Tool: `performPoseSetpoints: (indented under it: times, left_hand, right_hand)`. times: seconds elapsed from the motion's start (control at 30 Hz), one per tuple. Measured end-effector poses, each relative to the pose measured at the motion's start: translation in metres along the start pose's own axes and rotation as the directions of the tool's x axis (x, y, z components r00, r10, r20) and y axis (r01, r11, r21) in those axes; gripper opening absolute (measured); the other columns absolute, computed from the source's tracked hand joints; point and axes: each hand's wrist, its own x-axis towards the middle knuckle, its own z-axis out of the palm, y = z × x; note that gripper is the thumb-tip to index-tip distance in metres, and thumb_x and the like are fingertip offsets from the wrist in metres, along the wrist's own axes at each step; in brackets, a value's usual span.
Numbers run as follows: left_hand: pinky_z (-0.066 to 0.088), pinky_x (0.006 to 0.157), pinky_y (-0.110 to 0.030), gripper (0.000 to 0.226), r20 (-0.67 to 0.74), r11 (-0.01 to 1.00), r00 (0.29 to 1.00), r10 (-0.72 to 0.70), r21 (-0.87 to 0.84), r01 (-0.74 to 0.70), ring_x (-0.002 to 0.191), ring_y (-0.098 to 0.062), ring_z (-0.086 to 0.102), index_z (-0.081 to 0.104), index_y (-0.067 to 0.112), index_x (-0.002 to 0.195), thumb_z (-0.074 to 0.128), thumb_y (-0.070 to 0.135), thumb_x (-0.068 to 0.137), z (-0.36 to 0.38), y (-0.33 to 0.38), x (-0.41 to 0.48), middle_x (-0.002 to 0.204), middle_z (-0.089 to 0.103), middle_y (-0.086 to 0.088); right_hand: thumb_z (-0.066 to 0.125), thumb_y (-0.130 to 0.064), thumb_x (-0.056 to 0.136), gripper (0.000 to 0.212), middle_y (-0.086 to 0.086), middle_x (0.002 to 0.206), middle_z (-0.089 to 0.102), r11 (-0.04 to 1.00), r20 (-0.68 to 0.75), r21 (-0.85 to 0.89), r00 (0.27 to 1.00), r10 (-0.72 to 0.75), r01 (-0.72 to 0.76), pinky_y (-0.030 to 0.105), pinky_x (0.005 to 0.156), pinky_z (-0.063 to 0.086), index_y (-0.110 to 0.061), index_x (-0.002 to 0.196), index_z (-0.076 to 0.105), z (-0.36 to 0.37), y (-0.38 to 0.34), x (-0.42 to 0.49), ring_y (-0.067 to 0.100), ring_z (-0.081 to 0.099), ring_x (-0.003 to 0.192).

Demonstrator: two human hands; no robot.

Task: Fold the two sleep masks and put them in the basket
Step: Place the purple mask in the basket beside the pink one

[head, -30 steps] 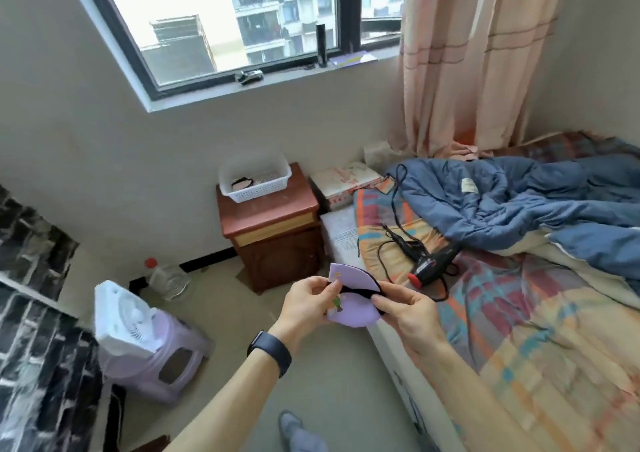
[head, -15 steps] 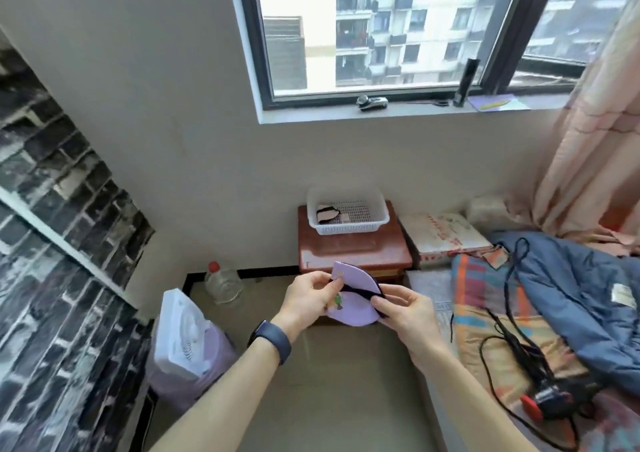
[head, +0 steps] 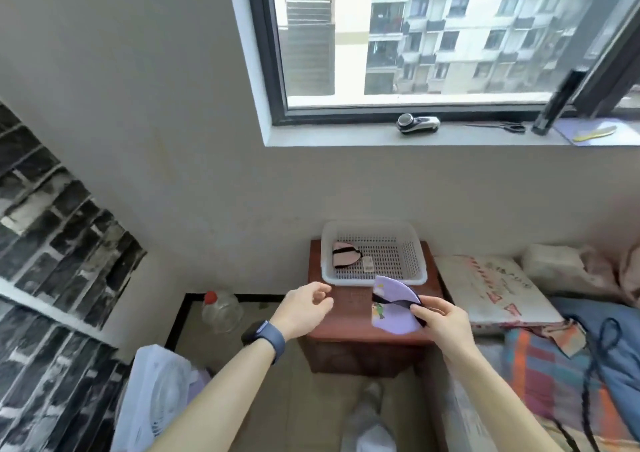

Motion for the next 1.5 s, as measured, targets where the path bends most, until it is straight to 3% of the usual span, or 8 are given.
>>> performPoseSetpoints:
  times: [0.13,0.27,0.43,0.7,0.93,1.13,1.33,1.5]
  left_hand:
    - [0.041,0.108,-0.034,0.044,-0.04,0.981,0.999,-0.032,0.189,0.039,0.129,-0.019,0.052,0.054,0.023,0.137,0.051,0.035,0.094,-0.004,0.003,0.088,0.14,0.058,-0.001]
    - [0.037,0.112,-0.04,0.051,-0.045,0.899,0.998,-0.048,0.432,0.063,0.138,-0.023,0.041,0.046,0.021,0.144,0.044,0.038,0.096,-0.002,-0.001,0.167,0.15,0.048,-0.001]
    - [0.025,0.117,-0.045,0.058,-0.038,0.805,0.993,-0.11,0.583,0.111,0.148,-0.025,0.024,0.03,0.022,0.151,0.04,0.04,0.096,0.01,-0.018,0.243,0.161,0.03,-0.005]
    - [0.01,0.121,-0.052,0.074,-0.002,0.788,0.994,-0.107,0.61,0.086,0.153,-0.021,0.001,-0.002,0.02,0.157,0.038,0.042,0.098,0.048,-0.052,0.303,0.167,-0.006,-0.001]
    - [0.007,0.121,-0.051,0.078,-0.029,0.793,0.996,-0.082,0.604,0.083,0.153,-0.019,-0.005,-0.019,0.019,0.151,0.035,0.038,0.099,0.066,-0.071,0.309,0.161,-0.021,0.001]
    - [0.0,0.122,-0.05,0.08,-0.048,0.788,0.993,-0.112,0.604,0.118,0.15,-0.016,-0.016,-0.023,0.017,0.151,0.034,0.038,0.099,0.072,-0.068,0.312,0.16,-0.027,0.002]
    - [-0.006,0.12,-0.048,0.08,-0.067,0.798,0.991,-0.12,0.587,0.136,0.15,-0.017,-0.018,-0.029,0.018,0.147,0.032,0.038,0.1,0.076,-0.071,0.311,0.161,-0.027,0.002]
    - [-0.005,0.121,-0.048,0.077,-0.07,0.804,0.985,-0.16,0.569,0.171,0.151,-0.02,-0.016,-0.023,0.013,0.151,0.028,0.038,0.099,0.081,-0.068,0.314,0.162,-0.026,-0.002]
  right_hand:
    - [0.075,-0.006,0.078,0.014,0.005,0.089,0.076,0.992,-0.045,-0.07,0.993,0.105,-0.108,0.031,0.071,0.053,-0.016,0.088,0.074,0.004,-0.008,0.109,0.018,0.068,0.077]
    - [0.075,-0.013,0.077,0.015,0.007,0.092,0.074,0.956,-0.079,-0.19,0.974,0.211,-0.223,0.05,0.091,0.055,-0.018,0.09,0.07,0.01,-0.009,0.202,0.03,0.07,0.093]
    - [0.072,-0.019,0.077,0.035,0.013,0.108,0.072,0.905,-0.052,-0.329,0.963,0.266,-0.267,0.051,0.094,0.053,-0.012,0.111,0.068,0.03,-0.006,0.294,0.035,0.065,0.105]
    - [0.061,-0.014,0.089,0.03,0.008,0.11,0.071,0.866,0.11,-0.46,0.956,0.272,-0.194,0.041,0.083,0.054,-0.01,0.118,0.069,0.084,0.016,0.372,0.025,0.063,0.093]
    - [0.056,-0.012,0.093,0.022,0.015,0.11,0.073,0.75,0.084,-0.658,0.985,0.153,-0.061,0.03,0.072,0.043,-0.006,0.11,0.07,0.112,0.037,0.386,0.029,0.065,0.094]
    - [0.055,-0.017,0.094,0.028,0.023,0.127,0.055,0.73,0.074,-0.682,0.997,0.021,0.035,0.038,0.084,0.045,-0.005,0.119,0.056,0.116,0.046,0.376,0.035,0.054,0.107]
    - [0.059,-0.019,0.09,0.052,0.02,0.153,0.04,0.359,0.273,-0.866,0.931,-0.244,0.348,0.053,0.114,0.031,-0.008,0.14,0.049,0.115,0.063,0.338,0.041,0.03,0.144]
    - [0.036,-0.035,0.1,0.063,0.002,0.168,0.0,0.284,0.367,-0.902,0.925,0.102,0.327,0.052,0.117,0.029,-0.031,0.157,0.01,0.123,0.08,0.334,0.029,0.001,0.153]
